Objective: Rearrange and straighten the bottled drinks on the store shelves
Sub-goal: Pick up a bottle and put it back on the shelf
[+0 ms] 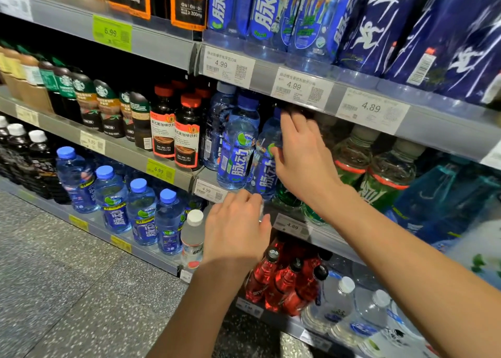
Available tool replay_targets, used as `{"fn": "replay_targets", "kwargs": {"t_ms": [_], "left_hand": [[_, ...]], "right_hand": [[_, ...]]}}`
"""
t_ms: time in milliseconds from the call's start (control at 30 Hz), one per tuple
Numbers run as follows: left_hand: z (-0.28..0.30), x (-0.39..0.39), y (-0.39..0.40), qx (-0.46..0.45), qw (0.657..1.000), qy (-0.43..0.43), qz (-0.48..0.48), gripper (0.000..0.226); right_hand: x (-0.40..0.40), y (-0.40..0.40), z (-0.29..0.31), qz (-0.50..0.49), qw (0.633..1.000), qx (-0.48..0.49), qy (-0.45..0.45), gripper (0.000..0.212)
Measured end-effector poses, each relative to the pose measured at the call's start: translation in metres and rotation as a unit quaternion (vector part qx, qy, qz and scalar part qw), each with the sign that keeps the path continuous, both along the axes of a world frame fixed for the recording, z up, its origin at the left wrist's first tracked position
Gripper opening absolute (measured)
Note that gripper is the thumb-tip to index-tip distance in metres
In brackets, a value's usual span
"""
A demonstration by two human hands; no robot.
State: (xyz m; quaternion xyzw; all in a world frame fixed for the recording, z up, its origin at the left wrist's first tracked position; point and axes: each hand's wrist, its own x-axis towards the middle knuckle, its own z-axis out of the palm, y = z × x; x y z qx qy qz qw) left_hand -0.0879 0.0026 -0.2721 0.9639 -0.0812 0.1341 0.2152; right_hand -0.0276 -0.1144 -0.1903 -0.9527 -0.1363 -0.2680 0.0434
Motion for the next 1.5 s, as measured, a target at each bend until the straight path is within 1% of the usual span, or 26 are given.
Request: {"fn": "replay_targets", "kwargs": {"t_ms": [67,133,200,267,367,433,533,667,867,1000,1133,1200,1300,1433,1500], "left_hand": [[-0.002,0.0,0.0,0.002,1.0,-0.001,-0.002,0.033],[-0.003,0.0,-0.002,0.003,1.0,-0.007,-0.004,0.033],[-0.004,0.0,-0.004,0.012,1.0,-0.013,-0.009,0.032],[-0.004,-0.001,-0.008,0.025,0.999,-0.018,-0.017,0.032],[-0.003,-0.005,-0.015,0.04,0.998,-0.036,-0.029,0.03],[0.0,-0.01,-0.026,0.056,0.997,-0.046,-0.038,0.029],[0.005,-0.02,-0.044,0.072,0.994,-0.057,-0.052,0.029],[0.01,-0.032,-0.075,0.097,0.991,-0.06,-0.075,0.03],[0.017,-0.053,-0.134,0.139,0.981,-0.071,-0.117,0.025],[0.013,-0.065,-0.17,0.148,0.977,-0.075,-0.136,0.023],[0.007,-0.073,-0.203,0.149,0.973,-0.086,-0.151,0.022],[0.004,-0.075,-0.218,0.151,0.973,-0.087,-0.155,0.026],[0.004,-0.08,-0.24,0.134,0.974,-0.087,-0.16,0.037],[0.01,-0.085,-0.272,0.081,0.978,-0.084,-0.174,0.051],[0.016,-0.083,-0.287,0.044,0.979,-0.09,-0.18,0.058]], "right_hand": [[-0.008,-0.015,-0.007,0.044,0.998,0.046,-0.027,0.041],[-0.02,-0.032,-0.016,0.072,0.993,0.083,-0.049,0.026],[-0.034,-0.051,-0.027,0.067,0.993,0.091,-0.03,0.019],[-0.048,-0.069,-0.038,0.047,0.995,0.092,0.009,0.022],[-0.067,-0.094,-0.049,-0.003,0.992,0.108,0.072,0.037],[-0.08,-0.112,-0.052,-0.032,0.989,0.116,0.091,0.048],[-0.101,-0.137,-0.053,-0.059,0.986,0.117,0.105,0.053],[-0.124,-0.174,-0.05,-0.083,0.981,0.137,0.109,0.051],[-0.157,-0.241,-0.048,-0.115,0.974,0.167,0.101,0.053],[-0.168,-0.277,-0.048,-0.113,0.971,0.185,0.105,0.05],[-0.174,-0.304,-0.05,-0.102,0.964,0.228,0.09,0.046],[-0.177,-0.316,-0.053,-0.099,0.959,0.25,0.085,0.044],[-0.182,-0.334,-0.061,-0.105,0.952,0.28,0.067,0.043],[-0.187,-0.356,-0.076,-0.129,0.936,0.324,0.049,0.033],[-0.187,-0.368,-0.081,-0.136,0.933,0.331,0.042,0.029]]}}
